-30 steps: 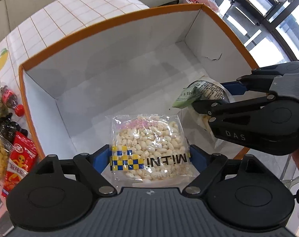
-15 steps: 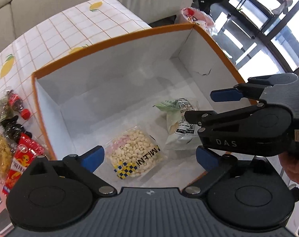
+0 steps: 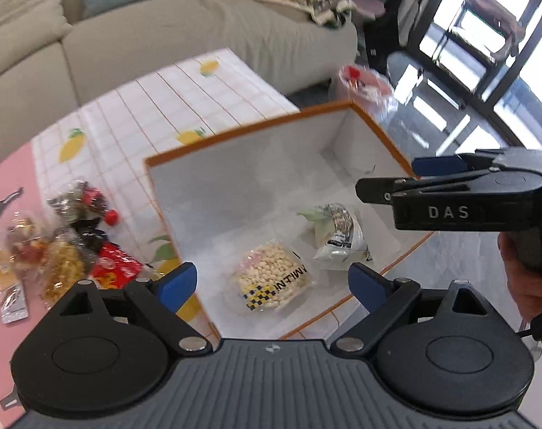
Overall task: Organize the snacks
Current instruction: 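Move both tools back over the snack pile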
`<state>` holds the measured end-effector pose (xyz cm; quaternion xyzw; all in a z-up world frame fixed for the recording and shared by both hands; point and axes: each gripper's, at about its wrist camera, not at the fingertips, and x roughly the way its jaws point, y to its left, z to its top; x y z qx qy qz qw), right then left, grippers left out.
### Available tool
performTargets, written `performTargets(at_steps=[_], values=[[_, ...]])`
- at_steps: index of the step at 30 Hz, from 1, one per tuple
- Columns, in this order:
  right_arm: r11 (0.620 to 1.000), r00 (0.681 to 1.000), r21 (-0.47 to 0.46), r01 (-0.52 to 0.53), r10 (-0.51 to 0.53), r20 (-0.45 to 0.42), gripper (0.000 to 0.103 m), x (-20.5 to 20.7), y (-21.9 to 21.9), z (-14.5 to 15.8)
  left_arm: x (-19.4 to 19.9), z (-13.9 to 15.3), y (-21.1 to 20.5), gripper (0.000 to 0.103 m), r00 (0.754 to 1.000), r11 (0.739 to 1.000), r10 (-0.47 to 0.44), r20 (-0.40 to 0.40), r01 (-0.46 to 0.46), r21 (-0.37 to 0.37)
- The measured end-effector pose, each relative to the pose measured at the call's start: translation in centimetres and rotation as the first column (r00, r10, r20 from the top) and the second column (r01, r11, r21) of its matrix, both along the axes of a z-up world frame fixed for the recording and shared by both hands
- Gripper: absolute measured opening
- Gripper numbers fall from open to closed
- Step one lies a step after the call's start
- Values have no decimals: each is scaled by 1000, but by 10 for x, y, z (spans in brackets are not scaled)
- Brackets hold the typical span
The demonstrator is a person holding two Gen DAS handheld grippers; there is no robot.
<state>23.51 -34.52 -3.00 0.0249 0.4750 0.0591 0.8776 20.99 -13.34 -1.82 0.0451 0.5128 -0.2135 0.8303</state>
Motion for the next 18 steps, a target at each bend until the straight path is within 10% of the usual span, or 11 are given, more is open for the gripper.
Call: performTargets(at_steps=[18], values=[[982, 967, 186, -15, -33, 252, 88, -84, 113, 48, -56, 37, 133, 82, 942, 953, 296, 158, -280, -114]])
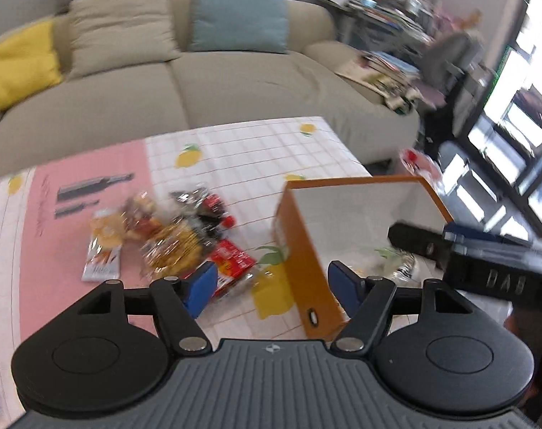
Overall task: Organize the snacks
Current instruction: 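Move both tools back over the snack pile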
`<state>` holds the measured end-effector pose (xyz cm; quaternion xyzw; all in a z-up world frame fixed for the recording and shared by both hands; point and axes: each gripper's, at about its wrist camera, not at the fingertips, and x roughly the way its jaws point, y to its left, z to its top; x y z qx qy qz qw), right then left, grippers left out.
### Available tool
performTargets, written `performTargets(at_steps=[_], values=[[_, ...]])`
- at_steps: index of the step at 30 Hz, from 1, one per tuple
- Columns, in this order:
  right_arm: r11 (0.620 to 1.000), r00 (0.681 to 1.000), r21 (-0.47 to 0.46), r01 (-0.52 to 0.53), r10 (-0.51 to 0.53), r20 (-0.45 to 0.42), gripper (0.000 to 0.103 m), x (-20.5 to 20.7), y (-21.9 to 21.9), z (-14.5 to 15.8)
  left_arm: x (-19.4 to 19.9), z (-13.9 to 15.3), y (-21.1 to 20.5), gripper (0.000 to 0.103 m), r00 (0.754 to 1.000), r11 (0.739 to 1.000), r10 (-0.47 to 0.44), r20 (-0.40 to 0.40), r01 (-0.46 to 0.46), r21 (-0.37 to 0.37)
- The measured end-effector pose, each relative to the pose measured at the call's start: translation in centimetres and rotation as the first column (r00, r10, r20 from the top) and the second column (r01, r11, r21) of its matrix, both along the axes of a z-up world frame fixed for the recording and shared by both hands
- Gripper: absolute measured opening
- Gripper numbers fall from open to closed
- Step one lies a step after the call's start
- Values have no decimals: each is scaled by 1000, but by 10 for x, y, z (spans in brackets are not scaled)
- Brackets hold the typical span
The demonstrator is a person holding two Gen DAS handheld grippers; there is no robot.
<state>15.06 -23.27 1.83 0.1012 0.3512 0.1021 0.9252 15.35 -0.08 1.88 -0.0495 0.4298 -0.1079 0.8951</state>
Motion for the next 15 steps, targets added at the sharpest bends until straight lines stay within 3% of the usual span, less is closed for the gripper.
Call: performTargets(at_steps=[5, 10, 12, 15], values=[[1000, 999, 7, -31, 31, -15, 86, -7, 38, -19, -13, -15, 41, 77, 995, 994, 94, -16, -95, -56], [998, 998, -17, -55, 54, -34, 85, -11, 68, -37, -21, -37, 92, 77, 970, 946, 235, -68, -245, -214], [997, 997, -34, -74, 72, -39, 85, -9, 77, -42, -20, -46, 105, 77, 957, 930, 276, -92, -290, -226], [994, 995, -57, -98, 96, -41, 84, -4, 88, -47, -19, -54, 117, 75, 948, 927, 302, -99, -317, -202]])
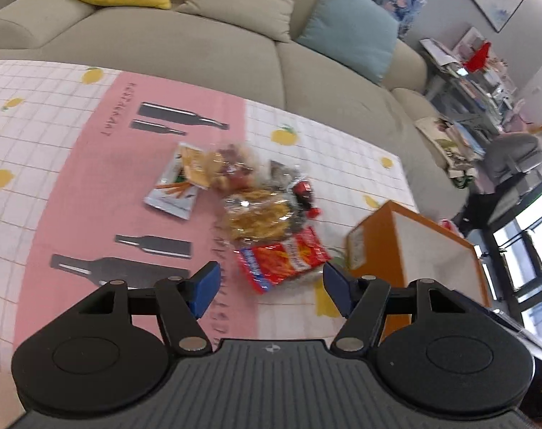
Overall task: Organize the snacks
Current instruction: 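Move both tools back over the snack pile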
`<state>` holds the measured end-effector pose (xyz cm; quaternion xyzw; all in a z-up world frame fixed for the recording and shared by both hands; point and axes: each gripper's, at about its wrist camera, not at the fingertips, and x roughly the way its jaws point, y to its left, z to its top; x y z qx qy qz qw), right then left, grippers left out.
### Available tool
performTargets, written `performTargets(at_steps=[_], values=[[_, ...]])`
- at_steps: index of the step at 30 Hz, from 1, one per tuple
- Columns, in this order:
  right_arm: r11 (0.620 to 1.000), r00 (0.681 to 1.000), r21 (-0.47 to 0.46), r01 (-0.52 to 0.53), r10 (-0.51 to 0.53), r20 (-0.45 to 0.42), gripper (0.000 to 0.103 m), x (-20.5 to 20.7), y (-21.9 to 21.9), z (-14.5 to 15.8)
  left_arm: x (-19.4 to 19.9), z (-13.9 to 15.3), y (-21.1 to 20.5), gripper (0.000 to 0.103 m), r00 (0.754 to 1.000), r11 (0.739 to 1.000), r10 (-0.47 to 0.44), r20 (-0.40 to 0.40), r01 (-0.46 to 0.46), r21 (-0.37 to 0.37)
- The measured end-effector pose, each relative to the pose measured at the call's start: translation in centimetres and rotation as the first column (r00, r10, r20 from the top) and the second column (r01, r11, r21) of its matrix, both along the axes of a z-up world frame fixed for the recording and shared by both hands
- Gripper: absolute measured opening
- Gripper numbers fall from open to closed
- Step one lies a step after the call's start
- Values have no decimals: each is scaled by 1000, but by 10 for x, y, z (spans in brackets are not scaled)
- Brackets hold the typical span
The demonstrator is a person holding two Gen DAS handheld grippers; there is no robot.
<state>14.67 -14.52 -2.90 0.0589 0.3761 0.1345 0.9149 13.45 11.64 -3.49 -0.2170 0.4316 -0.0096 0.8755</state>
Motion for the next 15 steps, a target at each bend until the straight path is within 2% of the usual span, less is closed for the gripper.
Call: performTargets(at_steps=[2, 4, 6, 9, 10, 13, 15], values=[[1000, 1000, -7, -17, 17, 1, 80, 4, 7, -3, 1, -4, 7, 72, 1000, 1000, 0, -5, 0, 12], [999, 999, -27, -45, 45, 8, 78, 10, 16, -5, 4, -7, 9, 65, 1000, 998, -6, -19, 8, 64], [996, 998, -58, -66, 67, 20, 76, 16, 25, -8, 12, -11, 10, 65, 998, 993, -40, -47, 45, 110], [987, 992, -113, -110, 115, 42, 69, 24, 41, -14, 23, -18, 15, 65, 994, 993, -83, -70, 88, 75], [983, 990, -131, -128, 135, 43, 67, 29, 46, -18, 26, -19, 15, 65, 994, 992, -89, -68, 94, 83], [974, 984, -151, -169, 175, 28, 63, 45, 59, -27, 40, -22, 15, 68, 992, 981, -104, -73, 114, 155], [970, 981, -155, -189, 193, 10, 63, 57, 66, -34, 52, -26, 17, 68, 991, 976, -114, -77, 126, 178]])
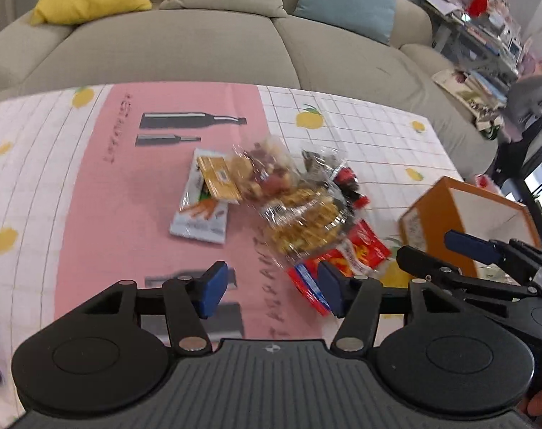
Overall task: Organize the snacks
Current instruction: 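Move both tools back over the snack pile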
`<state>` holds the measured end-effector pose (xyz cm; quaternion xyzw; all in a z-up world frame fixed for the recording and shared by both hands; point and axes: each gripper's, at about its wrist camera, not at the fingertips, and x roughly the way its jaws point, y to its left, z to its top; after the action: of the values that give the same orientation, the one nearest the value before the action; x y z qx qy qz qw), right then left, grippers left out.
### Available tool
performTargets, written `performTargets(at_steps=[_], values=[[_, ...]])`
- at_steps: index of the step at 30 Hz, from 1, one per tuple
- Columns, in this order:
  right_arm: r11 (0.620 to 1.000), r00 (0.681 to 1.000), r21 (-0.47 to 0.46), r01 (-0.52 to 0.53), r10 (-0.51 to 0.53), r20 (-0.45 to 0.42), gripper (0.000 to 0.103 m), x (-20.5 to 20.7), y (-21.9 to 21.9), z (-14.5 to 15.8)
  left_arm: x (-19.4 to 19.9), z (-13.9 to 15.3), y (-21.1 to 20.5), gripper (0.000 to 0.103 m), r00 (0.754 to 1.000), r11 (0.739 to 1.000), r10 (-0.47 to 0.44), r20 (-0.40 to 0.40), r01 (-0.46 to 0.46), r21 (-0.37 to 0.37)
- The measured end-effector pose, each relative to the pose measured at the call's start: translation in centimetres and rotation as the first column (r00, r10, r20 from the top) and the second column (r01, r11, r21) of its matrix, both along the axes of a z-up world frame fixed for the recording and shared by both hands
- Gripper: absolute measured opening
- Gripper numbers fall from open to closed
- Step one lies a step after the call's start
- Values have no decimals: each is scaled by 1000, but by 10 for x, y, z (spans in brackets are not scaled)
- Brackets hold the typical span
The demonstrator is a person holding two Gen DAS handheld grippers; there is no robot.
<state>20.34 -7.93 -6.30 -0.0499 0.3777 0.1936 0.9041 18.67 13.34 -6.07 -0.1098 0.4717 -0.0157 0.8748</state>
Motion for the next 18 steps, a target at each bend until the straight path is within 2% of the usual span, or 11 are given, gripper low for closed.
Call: performTargets(at_steps=[4, 6, 8, 13, 16, 18], values=[[999, 999, -18, -43, 43, -29, 64, 27, 17, -15, 22, -6, 6, 75, 999, 999, -32, 14, 31, 24], [998, 997, -37, -59, 57, -49, 64, 39, 26, -24, 36, -14, 12, 75, 1000, 999, -28, 0, 28, 25], [997, 996, -53, -64, 60, -64, 64, 51, 33, -33, 49, -23, 19, 74, 1000, 1000, -7, -24, 7, 16], [996, 992, -59, -62, 55, -115, 64, 80, 43, -52, 75, -41, 37, 72, 999, 998, 47, -21, -47, -42], [995, 988, -61, -75, 65, -143, 74, 90, 51, -59, 91, -56, 48, 72, 994, 992, 105, -40, -107, -63], [994, 985, -60, -86, 76, -152, 76, 94, 57, -62, 98, -64, 53, 72, 990, 987, 131, -55, -135, -92]])
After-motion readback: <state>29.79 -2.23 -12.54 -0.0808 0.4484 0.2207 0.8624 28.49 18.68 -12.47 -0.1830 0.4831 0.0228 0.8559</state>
